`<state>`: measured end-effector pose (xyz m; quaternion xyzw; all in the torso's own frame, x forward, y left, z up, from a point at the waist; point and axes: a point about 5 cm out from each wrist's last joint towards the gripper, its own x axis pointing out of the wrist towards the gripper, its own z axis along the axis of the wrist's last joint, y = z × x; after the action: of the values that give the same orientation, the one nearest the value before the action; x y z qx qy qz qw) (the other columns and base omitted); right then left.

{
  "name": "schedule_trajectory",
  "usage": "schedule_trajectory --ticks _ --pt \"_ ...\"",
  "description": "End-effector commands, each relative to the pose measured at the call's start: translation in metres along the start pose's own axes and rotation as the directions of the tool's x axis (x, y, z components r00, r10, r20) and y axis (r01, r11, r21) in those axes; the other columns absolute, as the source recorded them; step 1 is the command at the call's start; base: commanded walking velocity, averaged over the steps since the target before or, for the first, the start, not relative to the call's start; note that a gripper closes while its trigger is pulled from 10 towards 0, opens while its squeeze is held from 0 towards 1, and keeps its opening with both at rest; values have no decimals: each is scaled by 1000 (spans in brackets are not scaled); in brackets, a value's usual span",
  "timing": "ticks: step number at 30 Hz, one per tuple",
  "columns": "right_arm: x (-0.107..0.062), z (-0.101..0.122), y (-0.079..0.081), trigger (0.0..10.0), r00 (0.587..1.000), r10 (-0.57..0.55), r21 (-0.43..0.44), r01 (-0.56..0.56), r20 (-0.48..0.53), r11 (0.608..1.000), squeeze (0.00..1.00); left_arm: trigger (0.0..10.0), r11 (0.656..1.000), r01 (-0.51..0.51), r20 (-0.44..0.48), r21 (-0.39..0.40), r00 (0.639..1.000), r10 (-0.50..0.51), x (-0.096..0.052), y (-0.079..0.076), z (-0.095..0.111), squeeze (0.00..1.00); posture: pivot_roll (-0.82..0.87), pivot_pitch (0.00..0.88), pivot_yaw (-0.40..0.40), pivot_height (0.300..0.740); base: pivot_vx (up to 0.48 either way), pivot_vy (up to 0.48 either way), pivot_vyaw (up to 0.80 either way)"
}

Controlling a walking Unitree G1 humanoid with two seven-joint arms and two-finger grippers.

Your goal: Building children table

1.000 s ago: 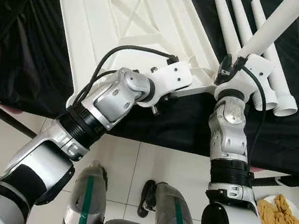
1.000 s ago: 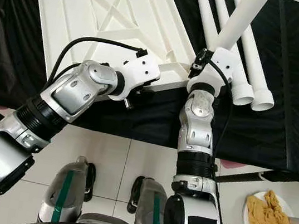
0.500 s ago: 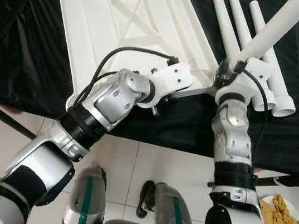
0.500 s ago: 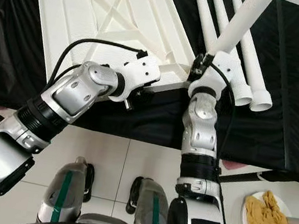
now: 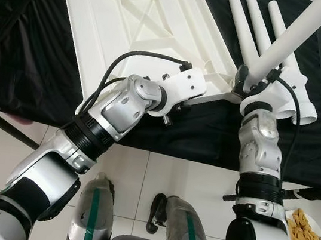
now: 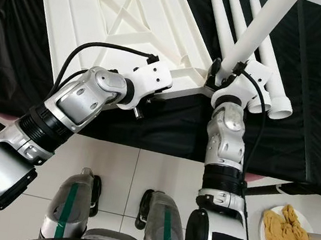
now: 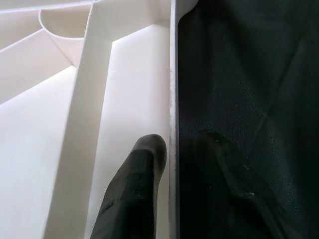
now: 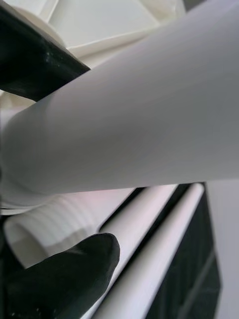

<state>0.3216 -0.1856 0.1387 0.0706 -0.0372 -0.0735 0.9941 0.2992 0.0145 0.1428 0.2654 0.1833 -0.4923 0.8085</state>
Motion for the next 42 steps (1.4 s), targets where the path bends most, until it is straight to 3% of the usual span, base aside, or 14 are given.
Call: schedule_trajectory --ticks 1,4,8,10,13,15,18,24,26,32,33,36,42 --pt "1 5 2 10000 999 37 -18 -36 30 999 0 10000 1000 14 -6 7 1000 -14 2 -4 -1 0 34 0 -78 740 0 0 0" --pt "2 2 16 10000 983 184 -103 -183 -6 978 0 10000 1000 15 -5 7 1000 -15 2 -4 -1 0 31 1 -75 740 0 0 0" --pt "5 5 14 10000 981 193 -131 -189 13 973 0 10000 1000 15 -4 7 1000 -15 2 -4 0 0 34 1 -76 740 0 0 0" --pt "11 17 0 10000 993 93 -60 -89 74 994 0 10000 1000 13 -5 7 1000 -12 2 -3 0 0 38 2 -79 740 0 0 0" --pt "13 21 -9 10000 995 23 -19 -22 93 1000 0 10000 1000 11 -5 6 1000 -11 2 -3 -1 0 38 2 -79 740 0 0 0" --pt "15 26 -25 10000 990 -77 15 76 119 997 0 10000 1000 10 -6 5 1000 -10 1 -3 -1 0 39 2 -80 740 0 0 0" --pt "15 26 -27 10000 991 -68 10 67 119 998 0 10000 1000 10 -6 3 1000 -10 1 -3 -1 0 35 4 -79 740 0 0 0" --pt "13 25 -18 10000 992 -13 -1 13 128 1000 0 10000 1000 10 -5 2 1000 -10 1 -3 -1 0 33 6 -79 740 0 0 0" --pt "11 18 -9 10000 993 71 -12 -70 91 997 0 10000 1000 10 -4 2 1000 -10 2 -3 -1 0 32 8 -78 740 0 0 0" --pt "10 13 -1 10000 985 160 -30 -158 58 987 0 10000 1000 11 -5 2 1000 -11 2 -3 -1 0 32 8 -78 740 0 0 0" --pt "10 12 -3 10000 975 219 -54 -217 48 975 0 10000 1000 10 -6 2 1000 -10 1 -3 -1 0 32 13 -72 740 0 0 0" --pt "10 12 -7 10000 965 258 -74 -255 40 964 0 10000 1000 10 -6 2 1000 -10 1 -3 -1 0 31 14 -71 740 0 0 0" --pt "18 21 -31 10000 924 382 -162 -375 9 913 0 10000 1000 8 -9 3 1000 -8 -1 -1 -1 0 28 21 -62 740 0 0 0"
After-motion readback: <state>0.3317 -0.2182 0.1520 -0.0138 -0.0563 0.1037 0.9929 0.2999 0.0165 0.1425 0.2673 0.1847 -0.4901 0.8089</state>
